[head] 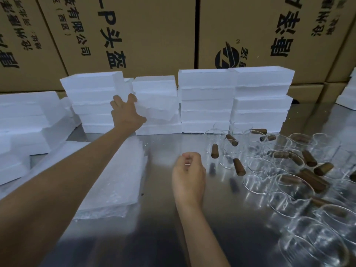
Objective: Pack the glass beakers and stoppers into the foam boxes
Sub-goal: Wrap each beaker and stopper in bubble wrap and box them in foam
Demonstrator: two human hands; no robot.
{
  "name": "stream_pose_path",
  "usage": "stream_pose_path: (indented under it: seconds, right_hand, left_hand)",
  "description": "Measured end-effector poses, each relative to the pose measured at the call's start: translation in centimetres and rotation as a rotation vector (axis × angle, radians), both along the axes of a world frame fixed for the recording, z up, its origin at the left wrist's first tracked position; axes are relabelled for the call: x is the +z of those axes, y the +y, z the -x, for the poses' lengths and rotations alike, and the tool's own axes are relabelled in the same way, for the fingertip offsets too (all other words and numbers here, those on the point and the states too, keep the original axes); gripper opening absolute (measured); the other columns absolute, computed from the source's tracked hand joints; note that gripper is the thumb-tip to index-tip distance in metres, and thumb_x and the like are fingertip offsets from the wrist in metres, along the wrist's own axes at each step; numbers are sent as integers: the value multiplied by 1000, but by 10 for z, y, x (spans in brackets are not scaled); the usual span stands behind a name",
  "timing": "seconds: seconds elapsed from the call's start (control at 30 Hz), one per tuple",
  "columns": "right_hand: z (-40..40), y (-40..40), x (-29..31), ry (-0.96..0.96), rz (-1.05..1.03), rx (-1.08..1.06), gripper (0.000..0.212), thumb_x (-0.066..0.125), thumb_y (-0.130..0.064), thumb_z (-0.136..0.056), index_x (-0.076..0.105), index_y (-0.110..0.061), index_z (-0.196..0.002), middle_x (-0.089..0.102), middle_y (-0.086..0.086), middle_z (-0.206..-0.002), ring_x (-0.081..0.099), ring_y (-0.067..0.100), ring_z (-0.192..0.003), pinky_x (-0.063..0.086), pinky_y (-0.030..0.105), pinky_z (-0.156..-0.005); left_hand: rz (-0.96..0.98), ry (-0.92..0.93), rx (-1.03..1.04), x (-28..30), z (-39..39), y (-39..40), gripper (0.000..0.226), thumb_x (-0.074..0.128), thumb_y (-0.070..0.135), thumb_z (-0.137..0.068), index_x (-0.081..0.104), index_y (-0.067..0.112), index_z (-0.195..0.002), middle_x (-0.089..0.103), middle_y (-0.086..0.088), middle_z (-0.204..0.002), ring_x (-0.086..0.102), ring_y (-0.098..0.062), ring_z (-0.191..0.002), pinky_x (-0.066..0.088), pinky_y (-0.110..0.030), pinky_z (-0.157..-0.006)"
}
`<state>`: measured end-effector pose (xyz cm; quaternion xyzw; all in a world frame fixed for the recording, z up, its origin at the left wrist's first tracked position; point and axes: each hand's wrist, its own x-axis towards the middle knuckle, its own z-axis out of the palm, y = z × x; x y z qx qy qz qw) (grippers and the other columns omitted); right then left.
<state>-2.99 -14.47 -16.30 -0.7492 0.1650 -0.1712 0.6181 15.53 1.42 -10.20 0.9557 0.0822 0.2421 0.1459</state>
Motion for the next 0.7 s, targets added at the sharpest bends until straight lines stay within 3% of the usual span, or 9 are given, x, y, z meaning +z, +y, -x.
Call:
stream_pose_path:
  seconds: [0.1, 0.17, 0.4, 0.7]
  right_hand:
    - [-1, 0, 0, 0, -8, 0, 19, 45, -25, -93, 57, -26, -107, 50, -20, -89, 56, 18, -103, 45, 40, -97]
    - [-1, 0, -1, -4, -13, 2, 18, 45, -25, -94, 57, -26, -108, 50, -21, -90, 56, 18, -103, 45, 40, -97]
    - [-2, -1, -3, -18, -13, -5, 18, 45, -25, -94, 57, -26, -107, 50, -20, -92, 55, 16, -103, 44, 39, -97]
    - [0, -3, -2, -34, -35, 0, 17, 44, -23, -95, 57, -23, -106, 50, -19, -90, 56, 20, -105, 46, 40, -95]
  left_hand:
    - [-482, -83, -24, -2, 3, 3, 78, 79, 33, -77, 34, 11, -137, 20, -18, -154, 27, -38, -135, 35, -45, -102]
    - [-599, -107, -80, -2, 3, 2, 75, 74, 37, -83, 33, 10, -139, 25, -15, -153, 32, -36, -133, 36, -44, -102]
    - [-588, -163, -189, 6, 11, -2, 40, 60, 18, -90, 49, 7, -127, 56, -13, -122, 49, -34, -110, 35, -45, -97]
    - [-626, -358, -180, 35, 62, 11, 56, 56, 13, -89, 42, 9, -143, 59, -17, -122, 52, -37, -114, 19, -56, -113]
